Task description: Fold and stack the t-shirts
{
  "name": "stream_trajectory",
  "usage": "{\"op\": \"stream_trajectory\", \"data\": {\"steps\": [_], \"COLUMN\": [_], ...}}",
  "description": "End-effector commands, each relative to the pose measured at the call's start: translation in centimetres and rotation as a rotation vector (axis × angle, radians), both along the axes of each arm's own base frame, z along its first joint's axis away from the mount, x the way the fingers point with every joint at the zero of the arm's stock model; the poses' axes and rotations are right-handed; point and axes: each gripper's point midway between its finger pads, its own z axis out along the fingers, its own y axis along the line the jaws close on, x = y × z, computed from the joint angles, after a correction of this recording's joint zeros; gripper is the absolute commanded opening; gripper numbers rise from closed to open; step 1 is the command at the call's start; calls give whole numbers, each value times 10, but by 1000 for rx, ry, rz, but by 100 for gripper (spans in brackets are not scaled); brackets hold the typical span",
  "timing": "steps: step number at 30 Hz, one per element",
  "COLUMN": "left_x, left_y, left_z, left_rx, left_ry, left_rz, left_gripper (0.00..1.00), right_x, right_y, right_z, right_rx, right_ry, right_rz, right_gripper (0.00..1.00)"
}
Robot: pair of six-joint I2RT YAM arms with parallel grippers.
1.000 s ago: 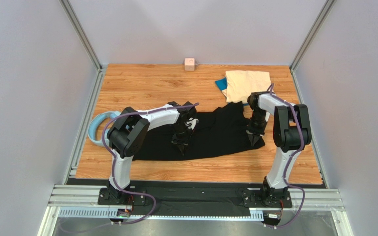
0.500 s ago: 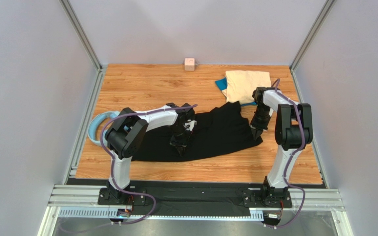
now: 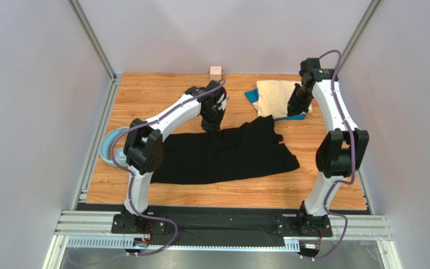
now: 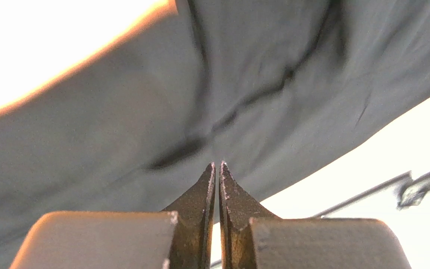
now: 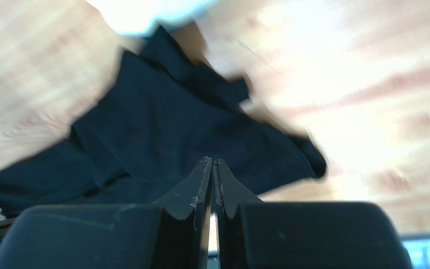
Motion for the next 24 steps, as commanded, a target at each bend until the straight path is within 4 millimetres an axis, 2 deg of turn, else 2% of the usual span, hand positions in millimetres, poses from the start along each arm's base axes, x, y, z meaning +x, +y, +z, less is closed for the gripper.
{"op": "stream_trajectory", "data": {"steps": [1, 2, 3, 4, 5, 7, 8, 10, 11, 15, 19, 21, 23, 24], "left_x": [41, 53, 59, 65, 74, 79, 79, 77, 76, 64, 39, 34, 25, 23], "left_y": [-6, -13, -14, -15, -17, -14, -12, -6, -4, 7, 20, 25, 33, 35], "left_z": [-12, 1, -12, -13, -12, -23, -29, -40, -42, -60, -83, -85, -93, -94], "left_rx": [24, 5, 22, 17, 2, 0, 6, 22, 29, 71, 107, 112, 134, 142], "left_ry": [-12, -41, -24, -24, -37, -16, -3, 9, 11, 54, 125, 123, 134, 137], "left_rz": [21, 24, 28, 44, 50, 73, 79, 85, 88, 97, 93, 97, 100, 99], "left_gripper": [9, 9, 9, 9, 8, 5, 4, 1, 1, 0, 0, 0, 0, 0], "right_x": [57, 69, 77, 90, 94, 101, 99, 102, 94, 78, 62, 56, 50, 47], "right_y": [35, 42, 47, 59, 63, 74, 77, 87, 88, 92, 88, 85, 83, 81], "right_z": [-1, -21, -24, -19, -40, -53, -69, -80, -94, -121, -136, -142, -154, -158], "right_rx": [42, 38, 30, 26, 24, 39, 43, 55, 53, 27, -6, -23, -35, -43], "right_ry": [-63, -32, -39, -74, -33, -28, 4, -4, 31, 100, 163, 186, 219, 233], "right_rz": [121, 141, 163, 191, 197, 206, 204, 208, 210, 223, 239, 241, 247, 249], "right_gripper": [11, 12, 13, 13, 14, 13, 13, 13, 13, 13, 11, 9, 0, 0]}}
